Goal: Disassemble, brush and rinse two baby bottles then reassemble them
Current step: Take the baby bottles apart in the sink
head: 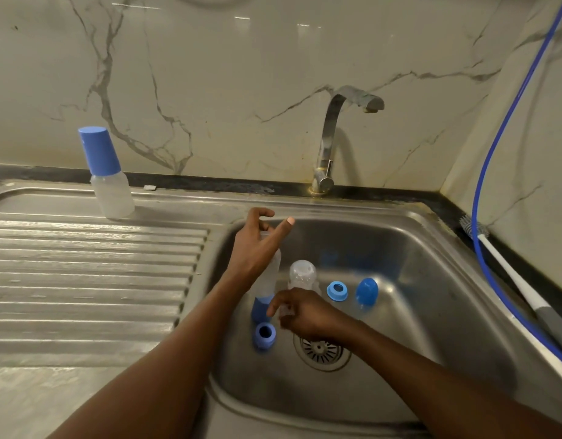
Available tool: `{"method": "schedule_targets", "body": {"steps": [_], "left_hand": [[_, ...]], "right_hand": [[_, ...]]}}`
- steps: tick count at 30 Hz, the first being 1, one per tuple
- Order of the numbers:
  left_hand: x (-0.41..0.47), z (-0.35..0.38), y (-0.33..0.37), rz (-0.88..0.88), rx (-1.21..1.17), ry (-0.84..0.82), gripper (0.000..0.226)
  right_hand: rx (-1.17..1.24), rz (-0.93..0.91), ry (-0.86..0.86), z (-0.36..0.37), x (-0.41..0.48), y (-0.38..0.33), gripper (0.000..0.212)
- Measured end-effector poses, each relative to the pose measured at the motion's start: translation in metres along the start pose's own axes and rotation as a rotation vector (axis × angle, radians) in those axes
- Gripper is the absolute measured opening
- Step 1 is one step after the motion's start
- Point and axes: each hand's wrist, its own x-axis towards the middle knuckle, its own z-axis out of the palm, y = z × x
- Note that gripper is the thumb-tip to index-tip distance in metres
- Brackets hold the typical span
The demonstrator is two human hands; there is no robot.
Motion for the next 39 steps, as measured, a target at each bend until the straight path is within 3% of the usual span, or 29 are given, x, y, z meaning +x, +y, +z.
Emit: {"method": "schedule_targets", "body": {"steps": [3,9,18,23,25,27,29,31,34,36,39], "left_hand": [[0.0,-0.001,0.0,0.002,-0.008,0.023,0.044],[0.0,-0.001,0.002,0.025,0.024,0.033,0.044],[0.0,-0.001,0.001,0.03,0.03,0.036,0.045],[0.002,-0.001,-0.001,0.015,0.024,0.036,0.043],[0.002,-0.002,-0.003,-0.012,-0.029,0.056,0.043],[0.004,-0.003,-0.004,-0.069,-0.177,0.075,0.039],[0.006,-0.006,-0.004,-0.166,-0.405,0.065,0.034],[0.008,-0.01,-0.003,-0.231,-0.636,0.039,0.028],[0.012,-0.015,-0.003,-0.308,-0.877,0.001,0.033],[0.012,-0.014,-0.002,-0.348,-0.956,-0.056,0.045],[0.007,-0.006,0.004,-0.331,-0.86,-0.21,0.054]], "right_hand": [[-0.06,-0.087,-0.012,0.01,0.002,0.006,0.014],[-0.248,-0.048,-0.169,0.025,0.005,0.014,0.024],[-0.289,-0.12,-0.064,0.035,0.011,0.008,0.021],[-0.273,-0.142,-0.091,0.024,0.007,0.006,0.018],[-0.243,-0.103,-0.018,0.006,0.005,0.007,0.021],[-0.101,-0.027,0.113,-0.016,0.004,0.006,0.02],[0.272,0.046,0.168,-0.034,0.002,0.002,0.02],[0.629,0.085,0.113,-0.041,0.0,-0.007,0.039],[0.829,0.068,0.068,-0.037,-0.002,-0.018,0.068],[0.994,0.029,0.152,-0.033,0.002,-0.023,0.074],[1.099,-0.014,0.209,-0.045,0.005,-0.025,0.072]]}}
